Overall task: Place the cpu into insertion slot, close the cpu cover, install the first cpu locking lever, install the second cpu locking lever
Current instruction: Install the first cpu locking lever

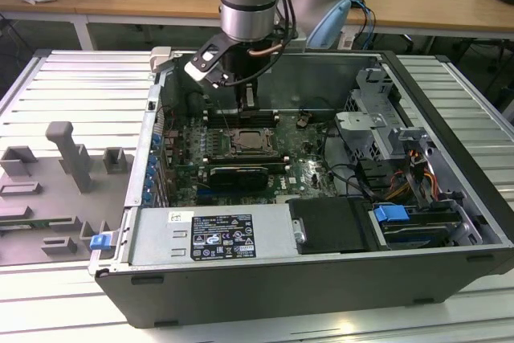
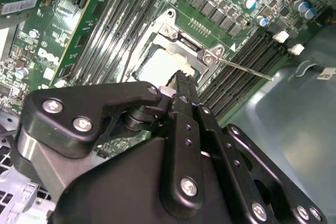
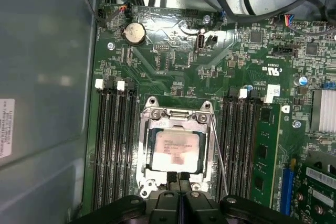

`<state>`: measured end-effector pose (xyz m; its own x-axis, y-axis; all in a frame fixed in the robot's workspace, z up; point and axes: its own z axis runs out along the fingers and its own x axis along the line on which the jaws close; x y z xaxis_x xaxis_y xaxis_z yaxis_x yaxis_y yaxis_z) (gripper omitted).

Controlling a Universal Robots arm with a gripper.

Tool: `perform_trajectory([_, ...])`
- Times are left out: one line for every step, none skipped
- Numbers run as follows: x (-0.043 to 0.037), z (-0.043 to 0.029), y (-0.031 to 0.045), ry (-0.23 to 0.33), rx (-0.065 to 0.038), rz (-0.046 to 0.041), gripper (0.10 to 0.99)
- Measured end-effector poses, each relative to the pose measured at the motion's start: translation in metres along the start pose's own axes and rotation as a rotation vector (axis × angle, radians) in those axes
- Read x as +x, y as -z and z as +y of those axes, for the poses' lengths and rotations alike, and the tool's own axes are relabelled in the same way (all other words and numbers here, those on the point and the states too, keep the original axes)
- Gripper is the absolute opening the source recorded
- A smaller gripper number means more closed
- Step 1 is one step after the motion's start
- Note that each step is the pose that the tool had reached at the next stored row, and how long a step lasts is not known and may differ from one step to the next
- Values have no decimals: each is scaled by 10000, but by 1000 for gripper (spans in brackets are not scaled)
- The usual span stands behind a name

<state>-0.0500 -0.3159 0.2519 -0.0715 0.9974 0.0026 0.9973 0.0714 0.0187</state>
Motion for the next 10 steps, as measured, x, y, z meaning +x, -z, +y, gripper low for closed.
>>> perform_trajectory([0,1,33,0,0,1,106])
perform_trajectory([1,2,70,0,0,1,106])
perform_trajectory([1,2,103,1,0,1,106])
perform_trajectory([1,3,166,0,0,0,106])
perform_trajectory([1,4,223,-1,0,1,106])
perform_trajectory([1,5,250,0,0,2,106])
perform_trajectory([1,5,288,0,0,0,106])
perform_trajectory([1,6,349,0,0,0,106])
perform_trajectory([2,8,422,0,0,1,106])
perform_trajectory([1,9,479,0,1,0,106])
